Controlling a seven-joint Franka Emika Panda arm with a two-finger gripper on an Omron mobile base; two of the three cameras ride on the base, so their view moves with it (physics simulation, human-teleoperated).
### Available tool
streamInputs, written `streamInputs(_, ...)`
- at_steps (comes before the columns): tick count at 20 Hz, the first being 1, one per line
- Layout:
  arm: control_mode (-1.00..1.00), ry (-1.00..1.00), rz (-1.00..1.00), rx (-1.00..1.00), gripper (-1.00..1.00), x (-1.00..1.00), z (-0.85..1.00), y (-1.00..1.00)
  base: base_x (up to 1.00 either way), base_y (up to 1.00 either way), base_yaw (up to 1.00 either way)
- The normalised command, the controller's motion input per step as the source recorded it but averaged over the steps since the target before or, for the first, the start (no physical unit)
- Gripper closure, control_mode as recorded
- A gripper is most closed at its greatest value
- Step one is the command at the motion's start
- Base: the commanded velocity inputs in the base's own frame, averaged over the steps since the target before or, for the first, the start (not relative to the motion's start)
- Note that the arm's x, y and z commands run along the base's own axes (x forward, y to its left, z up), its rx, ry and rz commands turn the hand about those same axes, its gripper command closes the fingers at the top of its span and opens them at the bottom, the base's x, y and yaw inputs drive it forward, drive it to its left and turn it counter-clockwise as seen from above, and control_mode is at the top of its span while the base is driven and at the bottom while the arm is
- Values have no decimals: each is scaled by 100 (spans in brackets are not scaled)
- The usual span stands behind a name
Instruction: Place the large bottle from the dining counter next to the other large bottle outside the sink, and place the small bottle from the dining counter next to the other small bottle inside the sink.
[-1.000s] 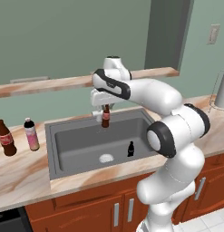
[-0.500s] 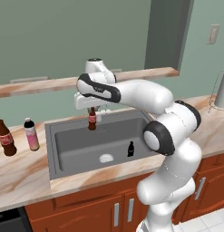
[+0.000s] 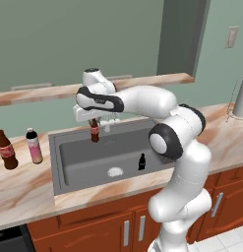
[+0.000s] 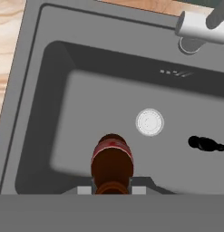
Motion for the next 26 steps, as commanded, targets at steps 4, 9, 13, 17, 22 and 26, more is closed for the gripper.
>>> streamInputs(4, -100, 0, 0, -9, 100, 36, -38, 44, 0, 0, 0)
streamInputs(9, -100, 0, 0, -1, 100, 18, -2, 44, 0, 0, 0)
streamInputs(13, -100, 0, -2, 0, 100, 24, -3, 28, 0, 0, 0)
streamInputs(17, -100, 0, -3, 0, 100, 29, -2, 17, 0, 0, 0)
streamInputs(22, -100, -3, -3, 1, 100, 22, -30, 3, 0, 0, 0)
streamInputs(26, -100, -1, -3, 1, 100, 5, -49, -1, 0, 0, 0)
